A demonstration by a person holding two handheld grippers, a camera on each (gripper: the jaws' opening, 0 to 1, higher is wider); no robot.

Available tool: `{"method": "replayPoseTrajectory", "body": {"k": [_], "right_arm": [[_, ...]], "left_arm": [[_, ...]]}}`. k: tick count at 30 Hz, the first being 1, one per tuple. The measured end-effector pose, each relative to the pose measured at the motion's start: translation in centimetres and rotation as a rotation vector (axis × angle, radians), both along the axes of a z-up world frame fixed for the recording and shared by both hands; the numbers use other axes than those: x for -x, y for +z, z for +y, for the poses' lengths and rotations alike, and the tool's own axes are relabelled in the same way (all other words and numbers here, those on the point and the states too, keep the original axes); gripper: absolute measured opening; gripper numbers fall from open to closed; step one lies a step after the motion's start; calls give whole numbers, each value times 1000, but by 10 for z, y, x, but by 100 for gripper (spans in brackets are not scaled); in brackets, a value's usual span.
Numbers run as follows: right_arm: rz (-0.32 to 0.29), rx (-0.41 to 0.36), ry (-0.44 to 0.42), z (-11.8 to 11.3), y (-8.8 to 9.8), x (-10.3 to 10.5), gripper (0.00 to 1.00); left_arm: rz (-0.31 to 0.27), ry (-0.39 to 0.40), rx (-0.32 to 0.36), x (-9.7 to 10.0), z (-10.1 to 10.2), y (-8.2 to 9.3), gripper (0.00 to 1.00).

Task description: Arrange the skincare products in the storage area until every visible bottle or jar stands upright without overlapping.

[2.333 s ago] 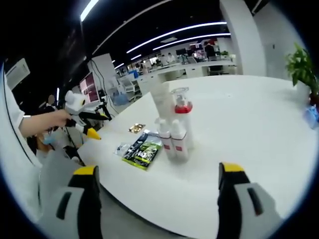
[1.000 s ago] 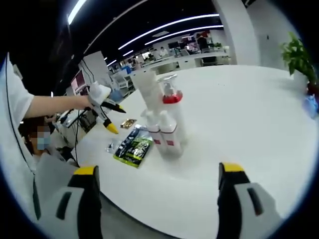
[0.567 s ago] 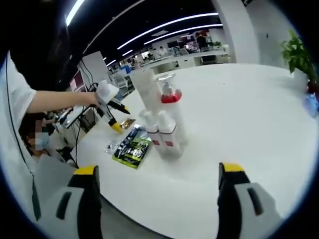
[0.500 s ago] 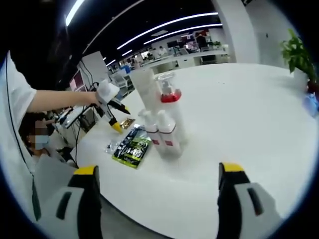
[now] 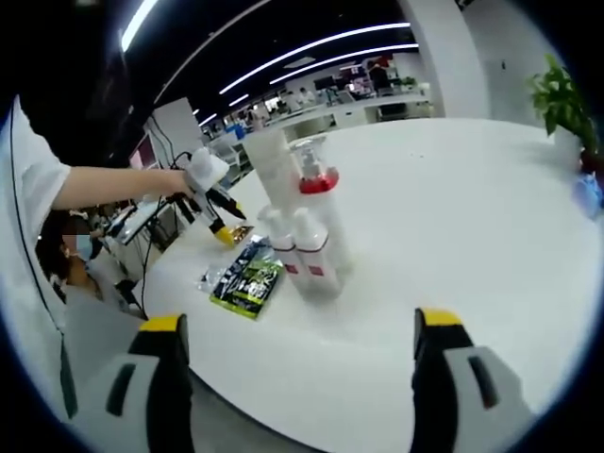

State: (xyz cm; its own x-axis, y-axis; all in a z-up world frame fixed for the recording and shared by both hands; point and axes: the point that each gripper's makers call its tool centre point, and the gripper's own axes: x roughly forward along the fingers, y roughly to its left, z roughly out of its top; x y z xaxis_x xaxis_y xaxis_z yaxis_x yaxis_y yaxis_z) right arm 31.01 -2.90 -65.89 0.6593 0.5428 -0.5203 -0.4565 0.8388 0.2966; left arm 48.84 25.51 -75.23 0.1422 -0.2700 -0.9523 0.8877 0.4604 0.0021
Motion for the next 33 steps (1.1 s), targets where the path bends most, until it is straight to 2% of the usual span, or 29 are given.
{"method": "replayPoseTrajectory", "body": {"k": [4,6,22,25,26,29,31,33], "right_arm": [[-1,0,2,0,0,-1,100],[-1,0,3,1,1,-1,100],[-12,1,-1,-1,7,0,100],[-16,0,0,0,8,1,100],[-17,0,0,0,9,1,100],[-21,0,1,0,10,1,100],[-22,0,1,0,10,2,100],[-22,-1,0,0,10,2,100]], "left_arm": [[-1,5,6,1,0,2,40],[-2,7,7,1,-1,2,37],[8,-49,11,14,-5,9,37],[16,-52,20,17,-6,12,10],[17,-52,24,16,-6,12,10],[16,-83,14,20,-7,11,25],[9,-83,5,20,-5,11,25],[-6,-65,9,15,-3,13,30]]}}
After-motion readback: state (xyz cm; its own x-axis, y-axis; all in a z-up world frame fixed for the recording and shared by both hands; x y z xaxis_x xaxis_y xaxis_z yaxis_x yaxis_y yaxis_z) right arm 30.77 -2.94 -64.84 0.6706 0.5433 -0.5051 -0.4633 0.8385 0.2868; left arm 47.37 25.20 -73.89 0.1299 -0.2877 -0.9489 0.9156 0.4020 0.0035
